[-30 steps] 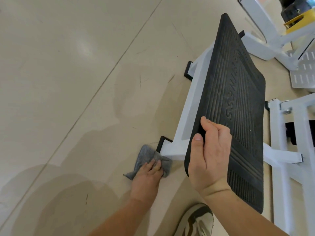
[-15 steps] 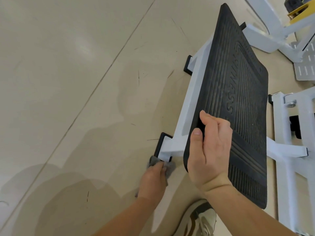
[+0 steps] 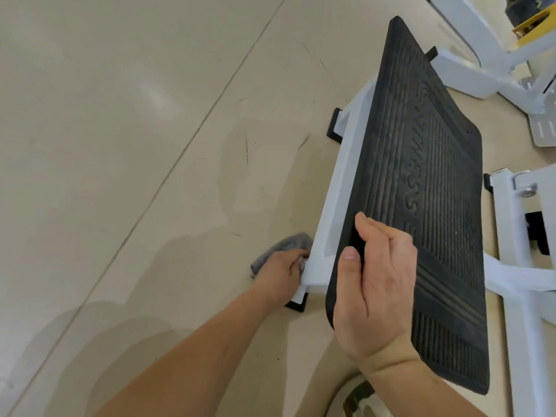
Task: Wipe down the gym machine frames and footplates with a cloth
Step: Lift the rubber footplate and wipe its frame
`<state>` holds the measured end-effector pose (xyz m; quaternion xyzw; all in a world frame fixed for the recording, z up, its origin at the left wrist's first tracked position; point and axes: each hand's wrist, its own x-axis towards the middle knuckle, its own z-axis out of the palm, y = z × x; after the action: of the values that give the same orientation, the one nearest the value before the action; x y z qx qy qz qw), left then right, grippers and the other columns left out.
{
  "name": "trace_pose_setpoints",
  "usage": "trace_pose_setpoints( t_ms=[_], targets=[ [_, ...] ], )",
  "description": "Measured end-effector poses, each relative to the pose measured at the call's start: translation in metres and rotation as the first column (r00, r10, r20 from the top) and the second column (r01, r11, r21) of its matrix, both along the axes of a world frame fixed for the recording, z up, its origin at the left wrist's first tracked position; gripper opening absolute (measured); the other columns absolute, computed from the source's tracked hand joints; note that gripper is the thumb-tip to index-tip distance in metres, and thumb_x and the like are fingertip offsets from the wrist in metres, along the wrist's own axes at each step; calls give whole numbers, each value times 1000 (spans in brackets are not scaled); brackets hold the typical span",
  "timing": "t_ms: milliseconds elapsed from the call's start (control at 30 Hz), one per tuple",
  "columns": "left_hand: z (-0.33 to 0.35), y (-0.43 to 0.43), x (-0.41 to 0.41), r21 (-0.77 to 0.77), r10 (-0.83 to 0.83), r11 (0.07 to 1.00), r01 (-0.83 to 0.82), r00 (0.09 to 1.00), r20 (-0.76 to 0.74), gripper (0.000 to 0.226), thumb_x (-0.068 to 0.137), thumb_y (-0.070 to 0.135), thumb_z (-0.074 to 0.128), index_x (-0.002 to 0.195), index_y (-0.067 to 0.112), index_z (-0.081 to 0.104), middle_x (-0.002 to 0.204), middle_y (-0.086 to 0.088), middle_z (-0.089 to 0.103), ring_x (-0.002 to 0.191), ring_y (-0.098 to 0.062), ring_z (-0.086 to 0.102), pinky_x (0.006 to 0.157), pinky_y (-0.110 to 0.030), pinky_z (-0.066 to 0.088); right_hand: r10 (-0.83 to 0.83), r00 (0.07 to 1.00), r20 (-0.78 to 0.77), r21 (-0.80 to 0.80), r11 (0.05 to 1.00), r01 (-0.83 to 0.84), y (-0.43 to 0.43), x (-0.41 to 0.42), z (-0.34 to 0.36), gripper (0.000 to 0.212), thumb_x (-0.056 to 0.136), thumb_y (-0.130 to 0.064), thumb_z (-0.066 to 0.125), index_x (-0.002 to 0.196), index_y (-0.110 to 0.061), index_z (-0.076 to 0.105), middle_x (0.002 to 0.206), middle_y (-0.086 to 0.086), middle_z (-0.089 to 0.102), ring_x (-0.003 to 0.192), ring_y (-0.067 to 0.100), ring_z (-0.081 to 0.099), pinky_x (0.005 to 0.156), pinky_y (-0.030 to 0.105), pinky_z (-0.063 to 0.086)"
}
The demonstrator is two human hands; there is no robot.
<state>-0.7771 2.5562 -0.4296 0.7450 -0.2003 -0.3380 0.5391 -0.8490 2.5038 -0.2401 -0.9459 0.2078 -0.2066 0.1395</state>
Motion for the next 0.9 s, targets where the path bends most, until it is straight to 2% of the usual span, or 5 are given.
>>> trace_pose_setpoints(
  t_ms=[133, 333, 500, 767, 900],
  targets=[
    [-17, 4, 17, 70, -226, 973, 218, 962, 152, 38, 102, 13, 40, 123, 26, 70, 126, 0, 70, 115, -19, 62, 104, -44, 48, -3, 1000, 2, -5, 1000, 3, -1, -1, -1, 48, 100, -29, 40, 137, -3, 57, 127, 10, 52, 119, 29, 52, 99, 56, 45],
    [-10, 3, 15, 112, -306, 947, 302, 952, 24, 48, 113, 36, 22, 160, 29, 30, 167, 15, 13, 153, -2, 0, 120, -22, -13, 10, 1000, 8, 1, 1000, -10, -1, 0, -1, 47, 100, -28, 40, 137, -4, 57, 128, 9, 52, 120, 28, 51, 100, 56, 44],
    [-10, 24, -28, 36, -110, 993, 109, 994, 13, 51, 112, 40, 25, 162, 32, 21, 166, 19, 21, 147, 12, 6, 114, -7, -12, 9, 1000, 10, -3, 1000, -9, -1, -1, -1, 48, 100, -29, 39, 137, -4, 57, 129, 10, 53, 120, 30, 52, 99, 56, 44],
    [-17, 7, 2, 199, -245, 955, 220, 963, 109, 50, 111, 30, 28, 160, 36, 26, 163, 11, 35, 153, -21, 25, 123, -23, 1, 5, 1000, 0, 4, 1000, -5, -1, 1, -1, 48, 100, -30, 38, 137, -4, 57, 129, 8, 52, 122, 28, 51, 102, 55, 44],
    [-9, 14, -17, 270, -56, 962, 43, 998, 41, 47, 109, 30, 38, 154, 44, 39, 144, 2, 59, 129, -20, 54, 103, -26, 40, 13, 1000, 7, 5, 1000, -13, -1, 1, 1, 47, 101, -28, 39, 137, -4, 56, 129, 7, 52, 121, 29, 51, 102, 54, 44]
  ],
)
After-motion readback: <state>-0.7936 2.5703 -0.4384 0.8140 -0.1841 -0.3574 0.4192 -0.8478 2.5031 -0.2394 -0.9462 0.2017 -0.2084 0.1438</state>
